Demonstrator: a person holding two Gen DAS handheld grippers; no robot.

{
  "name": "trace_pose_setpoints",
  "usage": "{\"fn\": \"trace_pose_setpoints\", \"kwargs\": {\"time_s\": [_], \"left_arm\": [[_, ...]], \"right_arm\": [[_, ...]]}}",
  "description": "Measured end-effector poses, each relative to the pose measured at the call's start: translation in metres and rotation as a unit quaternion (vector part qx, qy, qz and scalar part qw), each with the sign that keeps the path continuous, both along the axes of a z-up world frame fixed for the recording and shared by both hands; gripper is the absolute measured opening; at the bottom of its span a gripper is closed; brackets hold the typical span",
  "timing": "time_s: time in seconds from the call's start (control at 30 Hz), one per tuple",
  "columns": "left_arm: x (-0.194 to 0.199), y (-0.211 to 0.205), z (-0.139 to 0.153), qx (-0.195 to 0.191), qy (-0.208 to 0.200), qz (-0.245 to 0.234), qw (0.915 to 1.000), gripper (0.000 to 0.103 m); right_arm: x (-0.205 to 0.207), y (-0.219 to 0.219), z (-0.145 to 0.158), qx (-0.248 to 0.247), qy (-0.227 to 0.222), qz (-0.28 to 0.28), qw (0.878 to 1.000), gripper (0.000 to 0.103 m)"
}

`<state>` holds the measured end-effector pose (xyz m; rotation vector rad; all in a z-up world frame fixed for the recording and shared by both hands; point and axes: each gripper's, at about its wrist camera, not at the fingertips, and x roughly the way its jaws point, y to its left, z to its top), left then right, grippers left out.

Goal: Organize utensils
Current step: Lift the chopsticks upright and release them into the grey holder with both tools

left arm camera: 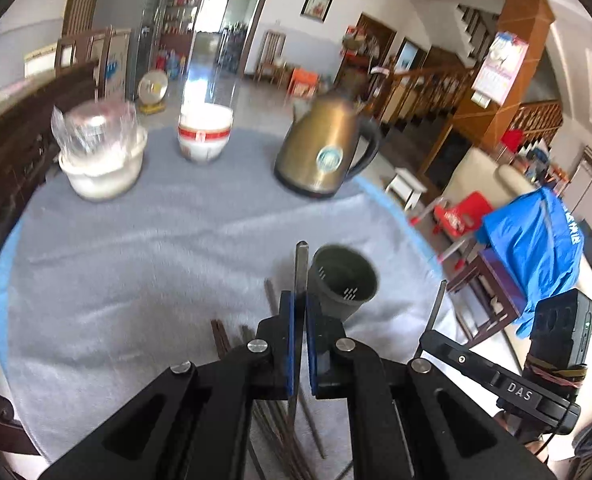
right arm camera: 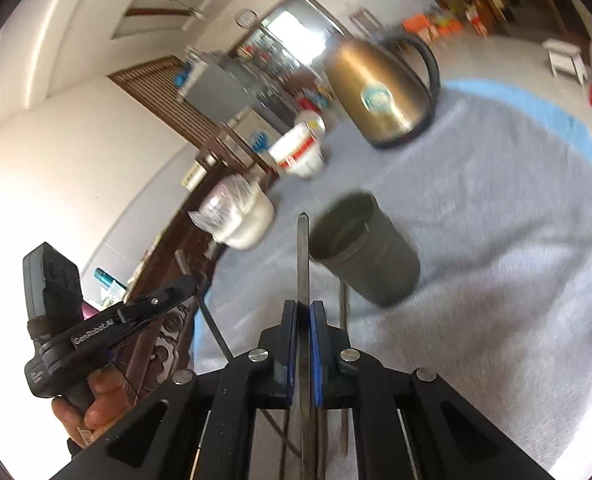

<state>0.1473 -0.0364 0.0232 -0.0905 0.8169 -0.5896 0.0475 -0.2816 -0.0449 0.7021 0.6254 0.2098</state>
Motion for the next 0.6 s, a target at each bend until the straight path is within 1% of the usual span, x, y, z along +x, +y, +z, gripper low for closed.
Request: {"fn": "trace_pose_setpoints", "kwargs": {"time_s": [0.07,0.2,0.33,0.47,0.6], "left_arm": [[-0.005,0.003,0.014,-0.009,-0.016,0.000,0.9998,0.005],[-0.015,0.006,0.045,-0.026,-0.052,0.007,0.9983,0.005],[-0.017,0.005,0.075,-0.044,-0.095,0.026,0.9942,0.005],[-0.012,-0.012,0.098,-0.049,-0.126,0.034,0.9902,0.005],[-0.007,-0.024,0.115,-0.051,-0.149,0.038,0.9869,0.005]], "right_arm": [[-0.005,0.000,0.018,-0.012,-0.026,-0.011,1.000,0.007],[-0.008,-0.004,0.046,-0.024,-0.062,-0.024,0.997,0.007],[-0.006,-0.004,0.074,-0.044,-0.099,-0.049,0.993,0.007],[0.003,-0.006,0.104,-0.073,-0.140,-0.087,0.984,0.007],[0.010,-0.013,0.123,-0.087,-0.168,-0.128,0.974,0.007]]}}
